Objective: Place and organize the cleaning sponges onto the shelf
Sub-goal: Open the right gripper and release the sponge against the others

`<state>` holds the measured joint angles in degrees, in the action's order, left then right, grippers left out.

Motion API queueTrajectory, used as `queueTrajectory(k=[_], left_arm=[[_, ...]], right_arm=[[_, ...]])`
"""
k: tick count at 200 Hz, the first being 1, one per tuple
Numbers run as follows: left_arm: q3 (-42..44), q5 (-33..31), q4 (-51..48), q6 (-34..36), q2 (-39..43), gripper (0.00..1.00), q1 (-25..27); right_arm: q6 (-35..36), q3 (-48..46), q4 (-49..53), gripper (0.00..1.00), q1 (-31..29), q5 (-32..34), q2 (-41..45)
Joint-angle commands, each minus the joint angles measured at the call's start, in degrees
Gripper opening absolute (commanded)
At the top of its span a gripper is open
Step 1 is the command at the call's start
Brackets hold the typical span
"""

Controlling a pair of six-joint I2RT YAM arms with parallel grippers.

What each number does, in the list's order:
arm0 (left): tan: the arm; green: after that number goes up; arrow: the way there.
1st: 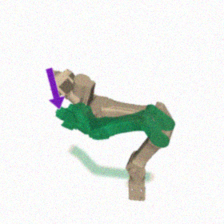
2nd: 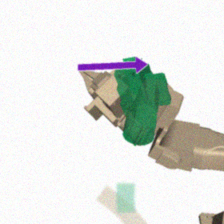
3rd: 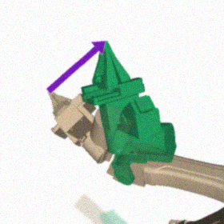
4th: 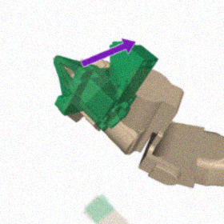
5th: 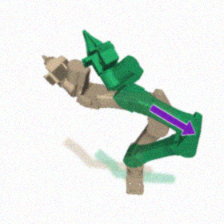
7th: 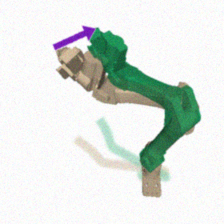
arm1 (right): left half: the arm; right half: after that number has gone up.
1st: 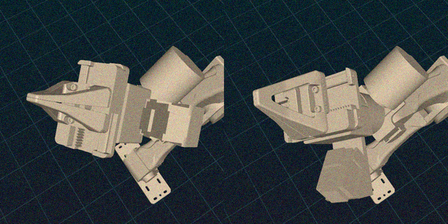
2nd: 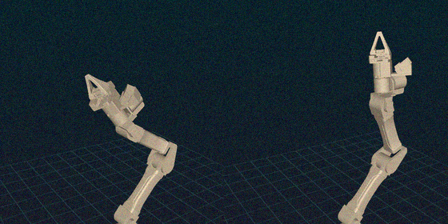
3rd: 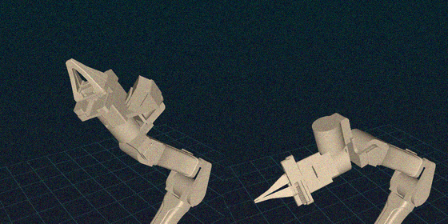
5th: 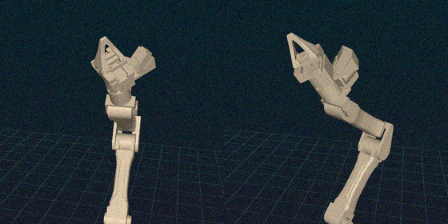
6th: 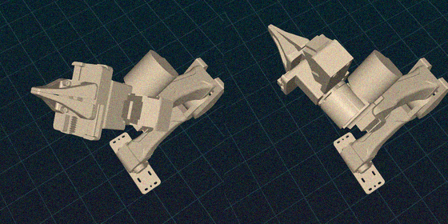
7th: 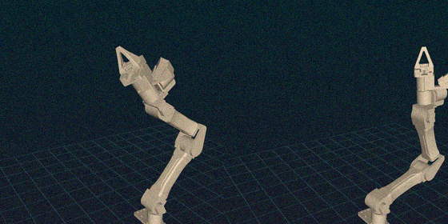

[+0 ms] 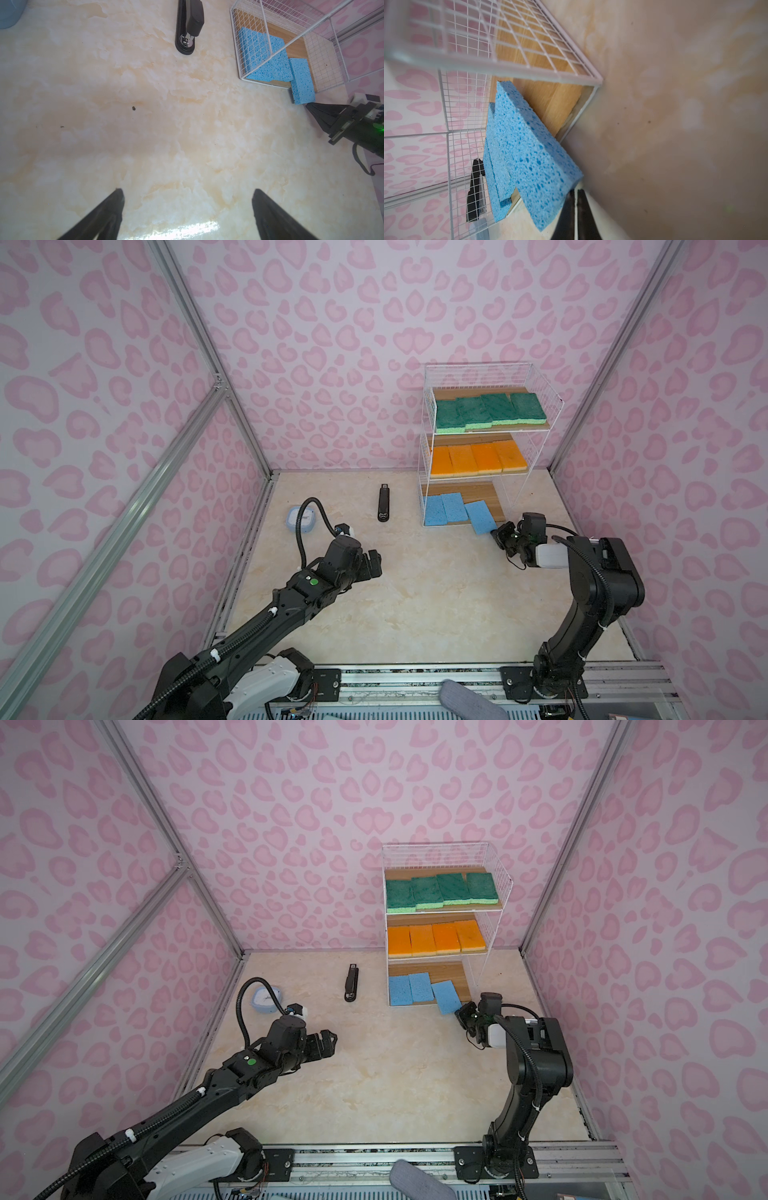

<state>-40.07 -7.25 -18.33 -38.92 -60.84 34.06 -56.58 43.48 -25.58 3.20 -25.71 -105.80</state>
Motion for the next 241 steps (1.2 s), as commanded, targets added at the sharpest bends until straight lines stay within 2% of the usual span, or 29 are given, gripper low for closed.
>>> queueTrajectory(k=[1, 61, 95, 142, 202, 223, 241], left_arm=[[-1.2, 0.5, -0.3, 0.9, -0.6, 0.97, -0.2], [-1.3, 0.8, 0.2, 0.7, -1.4, 0.97, -0.4], [-1.3, 1.1, 0.3, 0.4, -1.4, 0.97, -0.5], [-1.0, 0.9, 0.0, 0.3, -0.7, 0.97, -0.5], [-0.4, 0.7, -0.7, 0.2, 0.4, 0.97, -0.5], [-0.4, 0.2, -1.3, 0.4, 1.1, 0.97, -0.5], [-0.5, -0.1, -1.9, 0.6, 1.7, 0.97, -0.5]], right_arm=[[-1.1, 0.2, -3.3, 0.08, -0.2, -1.3, -1.0], [-0.8, -3.3, -5.8, 0.1, -1.4, -1.9, -0.2], [-2.2, -5.4, -8.9, 0.35, -1.6, -2.9, 1.0], [-7.8, -7.9, -20.9, 0.42, -1.8, -5.2, 0.0], [-16.9, -8.4, -36.5, 0.41, -1.8, -6.6, -8.7], [-17.8, -8.3, -38.2, 0.35, -1.8, -5.7, -10.1], [-18.2, -8.7, -38.8, 0.26, -1.9, -4.9, -10.3]])
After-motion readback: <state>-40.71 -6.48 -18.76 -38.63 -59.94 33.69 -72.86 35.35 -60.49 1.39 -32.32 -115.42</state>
